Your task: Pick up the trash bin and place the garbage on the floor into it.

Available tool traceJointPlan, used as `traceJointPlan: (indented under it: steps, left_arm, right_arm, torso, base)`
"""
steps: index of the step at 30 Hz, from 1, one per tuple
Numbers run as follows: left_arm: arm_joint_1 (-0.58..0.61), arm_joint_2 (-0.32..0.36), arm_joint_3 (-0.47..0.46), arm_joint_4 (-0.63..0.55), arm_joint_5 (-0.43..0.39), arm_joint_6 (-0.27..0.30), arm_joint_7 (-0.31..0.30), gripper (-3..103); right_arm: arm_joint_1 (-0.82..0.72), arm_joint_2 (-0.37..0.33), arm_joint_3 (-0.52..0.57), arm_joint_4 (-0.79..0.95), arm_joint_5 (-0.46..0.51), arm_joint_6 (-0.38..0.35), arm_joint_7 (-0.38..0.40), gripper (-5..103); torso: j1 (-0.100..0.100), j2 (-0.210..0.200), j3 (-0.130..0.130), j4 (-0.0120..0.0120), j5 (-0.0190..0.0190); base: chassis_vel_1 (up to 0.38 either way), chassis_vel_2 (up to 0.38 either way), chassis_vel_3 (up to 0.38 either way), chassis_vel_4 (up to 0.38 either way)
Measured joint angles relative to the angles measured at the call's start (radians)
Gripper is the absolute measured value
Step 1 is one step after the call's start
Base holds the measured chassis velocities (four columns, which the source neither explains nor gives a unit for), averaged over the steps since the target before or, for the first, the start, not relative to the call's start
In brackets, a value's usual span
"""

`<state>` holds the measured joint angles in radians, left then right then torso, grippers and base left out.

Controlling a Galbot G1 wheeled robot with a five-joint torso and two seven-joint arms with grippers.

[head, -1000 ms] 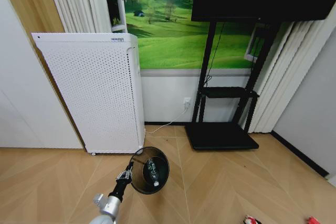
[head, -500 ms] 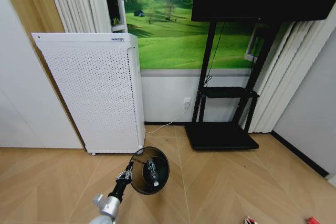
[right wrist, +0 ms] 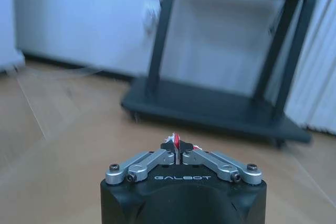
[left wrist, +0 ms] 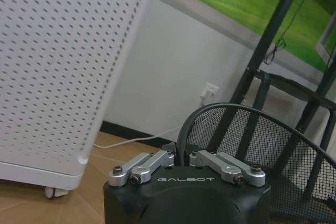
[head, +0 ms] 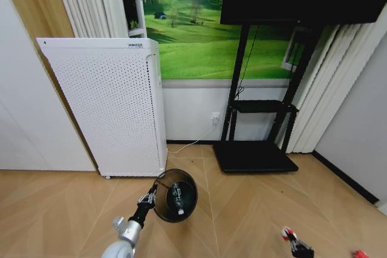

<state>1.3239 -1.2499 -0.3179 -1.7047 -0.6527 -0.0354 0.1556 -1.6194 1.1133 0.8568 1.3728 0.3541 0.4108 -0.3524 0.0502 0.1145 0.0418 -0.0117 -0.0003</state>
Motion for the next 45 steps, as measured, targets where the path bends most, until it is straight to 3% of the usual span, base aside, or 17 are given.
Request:
traceJointPlan:
  steps: [1, 3, 6, 10, 19, 27, 38, 43, 45]
  left_arm:
    - [0.0, 0.0, 0.0, 0.0, 0.0, 0.0, 0.0, 7]
    - [-0.157, 0.021, 0.113, 0.121, -0.002, 0.002, 0.0, 7]
    - [-0.222, 0.022, 0.163, 0.174, -0.004, 0.003, 0.003, 7]
    - [-0.397, 0.004, 0.333, 0.308, -0.002, 0.006, 0.017, 7]
    - [-0.441, -0.035, 0.495, 0.329, 0.063, 0.01, 0.049, 7]
    - [-0.424, -0.054, 0.523, 0.325, 0.092, -0.009, 0.089, 7]
    - [-0.398, -0.034, 0.53, 0.25, 0.056, -0.009, 0.173, 7]
    - [-0.377, -0.024, 0.517, 0.227, 0.056, -0.009, 0.179, 7]
    - [-0.369, -0.017, 0.511, 0.217, 0.056, -0.01, 0.179, 7]
  right_arm:
    - [0.0, 0.0, 0.0, 0.0, 0.0, 0.0, 0.0, 3]
    - [-0.051, 0.03, 0.013, 0.109, 0.051, 0.046, -0.056, 3]
    - [-0.068, 0.044, 0.015, 0.147, 0.065, 0.064, -0.075, 3]
    - [-0.133, 0.092, 0.016, 0.302, 0.1, 0.104, -0.141, 3]
    - [-0.17, 0.112, -0.009, 0.499, 0.106, 0.107, -0.199, 3]
    - [-0.181, 0.11, -0.052, 0.556, 0.081, 0.099, -0.236, 3]
    - [-0.178, 0.118, -0.107, 0.536, 0.023, 0.098, -0.261, 3]
    - [-0.169, 0.115, -0.11, 0.529, 0.018, 0.091, -0.267, 1]
    - [-0.167, 0.113, -0.108, 0.528, 0.018, 0.088, -0.268, 5]
  torso:
    - [0.0, 0.0, 0.0, 0.0, 0.0]
    - [0.0, 0.0, 0.0, -0.0006, 0.0001]
    - [0.0, 0.0, 0.0, -0.0006, 0.0001]
    - [0.0, 0.0, 0.0, -0.0007, 0.0004]
    - [0.0, 0.0, 0.0, -0.0003, 0.0003]
    - [0.0, 0.0, 0.0, -0.0002, 0.0003]
    - [0.0, 0.0, 0.0, -0.0004, 0.0003]
    - [0.0, 0.0, 0.0, -0.0003, 0.0003]
    - [0.0, 0.0, 0.0, -0.0003, 0.0003]
  base:
    - [0.0, 0.0, 0.0, 0.0]
    - [0.0, 0.0, 0.0, 0.0]
    - [0.0, 0.0, 0.0, 0.0]
    - [0.0, 0.0, 0.0, 0.0]
    - [0.0, 0.0, 0.0, 0.0]
    - [0.0, 0.0, 0.0, 0.0]
    - [0.0, 0.0, 0.0, 0.0]
    - [0.0, 0.0, 0.0, 0.0]
    - [0.0, 0.0, 0.0, 0.0]
